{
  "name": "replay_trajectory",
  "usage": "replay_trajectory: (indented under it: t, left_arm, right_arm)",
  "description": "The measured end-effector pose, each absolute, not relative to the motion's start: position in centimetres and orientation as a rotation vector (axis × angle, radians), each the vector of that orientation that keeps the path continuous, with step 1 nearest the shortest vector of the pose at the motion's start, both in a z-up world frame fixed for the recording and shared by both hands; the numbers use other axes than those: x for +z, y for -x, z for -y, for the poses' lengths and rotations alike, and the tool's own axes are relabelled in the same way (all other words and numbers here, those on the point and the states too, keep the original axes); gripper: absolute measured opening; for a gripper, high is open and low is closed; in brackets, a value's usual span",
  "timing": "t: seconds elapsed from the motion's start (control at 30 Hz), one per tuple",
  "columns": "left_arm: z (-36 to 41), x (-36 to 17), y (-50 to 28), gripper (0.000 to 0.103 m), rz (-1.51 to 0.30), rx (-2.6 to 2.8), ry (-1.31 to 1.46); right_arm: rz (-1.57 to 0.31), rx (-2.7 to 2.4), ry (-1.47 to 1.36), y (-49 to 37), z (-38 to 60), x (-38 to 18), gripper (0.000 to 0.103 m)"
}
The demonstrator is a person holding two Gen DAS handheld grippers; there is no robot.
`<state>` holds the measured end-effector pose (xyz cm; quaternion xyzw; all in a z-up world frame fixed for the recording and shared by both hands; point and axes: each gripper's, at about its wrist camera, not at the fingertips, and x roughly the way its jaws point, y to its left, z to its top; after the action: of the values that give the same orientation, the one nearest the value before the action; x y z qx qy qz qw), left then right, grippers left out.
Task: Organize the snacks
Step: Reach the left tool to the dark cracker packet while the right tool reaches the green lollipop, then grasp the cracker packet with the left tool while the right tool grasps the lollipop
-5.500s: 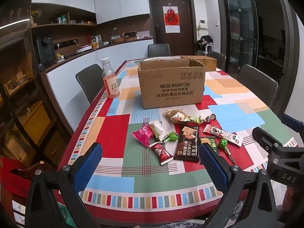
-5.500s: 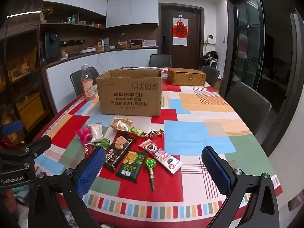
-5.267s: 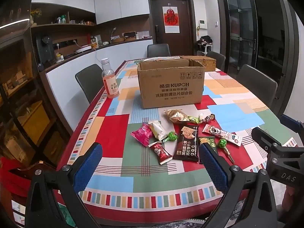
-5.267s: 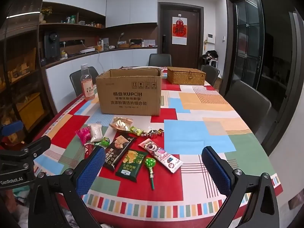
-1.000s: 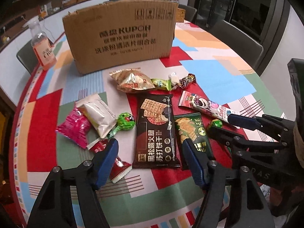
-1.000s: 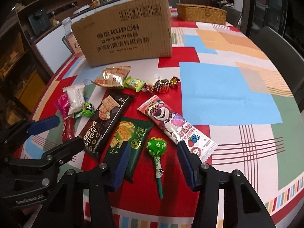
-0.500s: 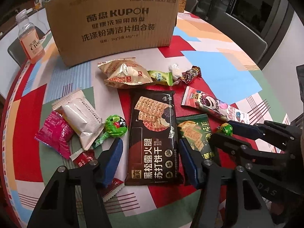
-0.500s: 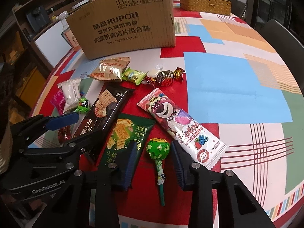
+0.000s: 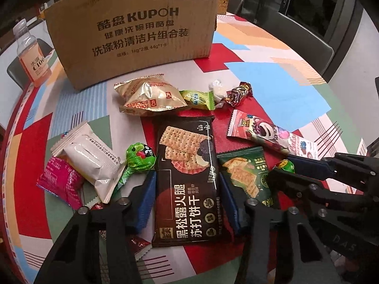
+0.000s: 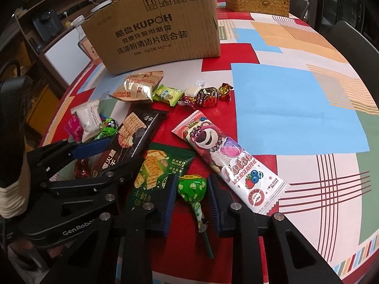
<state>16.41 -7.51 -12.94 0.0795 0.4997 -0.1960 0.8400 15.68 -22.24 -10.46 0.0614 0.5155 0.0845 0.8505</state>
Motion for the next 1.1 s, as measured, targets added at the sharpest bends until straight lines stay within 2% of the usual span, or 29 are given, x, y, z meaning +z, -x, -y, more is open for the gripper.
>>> replay_trajectory:
  t: [0.47,1.1]
  left_arm:
    - [7.0,-10.2,-14.5,0.048,-0.98,-0.428,-0.165]
    - [4.9,-3.1,-13.0,0.048,-0.77,-0.375,-0.132]
  right_arm:
    - [-1.022,0.178,-0.109,-14.8,22.0,-8.6,0.027]
    - [-0.824,0.222,-0.088,-14.6,21.3,-2.5,0.027]
